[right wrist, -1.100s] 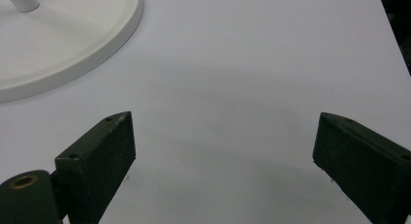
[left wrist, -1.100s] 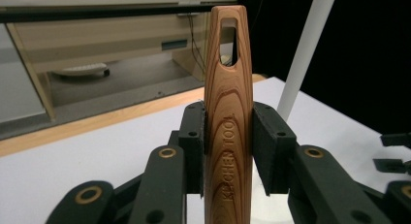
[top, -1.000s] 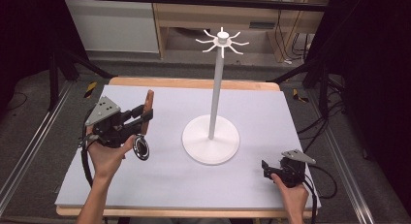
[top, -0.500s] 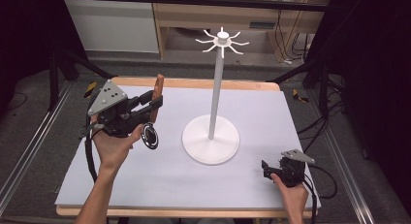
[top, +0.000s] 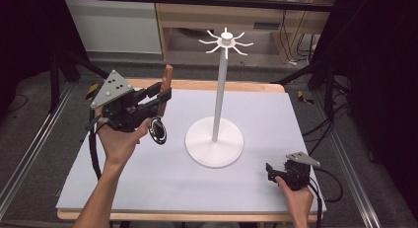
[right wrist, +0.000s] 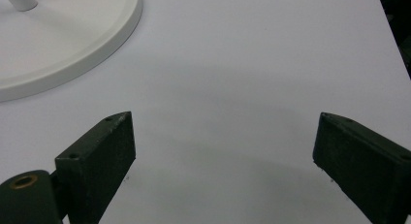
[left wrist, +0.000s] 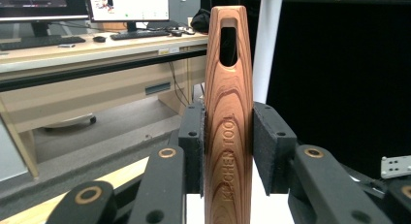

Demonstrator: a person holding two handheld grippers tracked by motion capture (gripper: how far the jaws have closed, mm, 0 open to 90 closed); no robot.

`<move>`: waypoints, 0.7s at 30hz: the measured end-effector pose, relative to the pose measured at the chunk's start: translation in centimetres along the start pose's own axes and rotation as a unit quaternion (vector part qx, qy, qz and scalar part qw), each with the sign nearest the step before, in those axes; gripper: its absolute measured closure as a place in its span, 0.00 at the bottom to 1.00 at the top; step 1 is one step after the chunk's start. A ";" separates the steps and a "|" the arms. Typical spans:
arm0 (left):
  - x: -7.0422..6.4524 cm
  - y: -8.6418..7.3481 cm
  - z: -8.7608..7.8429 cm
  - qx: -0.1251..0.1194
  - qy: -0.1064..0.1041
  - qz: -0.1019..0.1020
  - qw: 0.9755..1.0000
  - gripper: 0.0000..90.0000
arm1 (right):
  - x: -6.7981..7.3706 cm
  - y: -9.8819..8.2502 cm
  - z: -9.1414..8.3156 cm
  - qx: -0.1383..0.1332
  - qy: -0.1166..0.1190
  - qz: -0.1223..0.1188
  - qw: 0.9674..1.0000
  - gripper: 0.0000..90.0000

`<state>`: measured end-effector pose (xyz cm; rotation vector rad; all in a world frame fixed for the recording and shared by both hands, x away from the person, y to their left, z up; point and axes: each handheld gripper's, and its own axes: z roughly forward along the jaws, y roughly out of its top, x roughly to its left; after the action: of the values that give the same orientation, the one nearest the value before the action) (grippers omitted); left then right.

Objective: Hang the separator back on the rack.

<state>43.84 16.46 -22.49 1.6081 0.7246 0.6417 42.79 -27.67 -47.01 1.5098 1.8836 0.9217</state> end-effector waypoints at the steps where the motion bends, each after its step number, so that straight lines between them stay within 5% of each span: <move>1: -0.1 0.2 0.1 -0.006 0.002 0.008 1.000 0.75 | 0.0 0.0 0.0 0.001 0.001 0.000 1.000 0.09; 21: -1.4 2.5 2.1 -0.013 -0.020 0.008 1.000 0.75 | 0.0 0.1 0.0 0.000 0.003 0.001 1.000 0.09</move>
<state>44.80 13.75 -20.31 1.5998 0.6718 0.6255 42.86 -27.64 -47.00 1.5111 1.8855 0.9281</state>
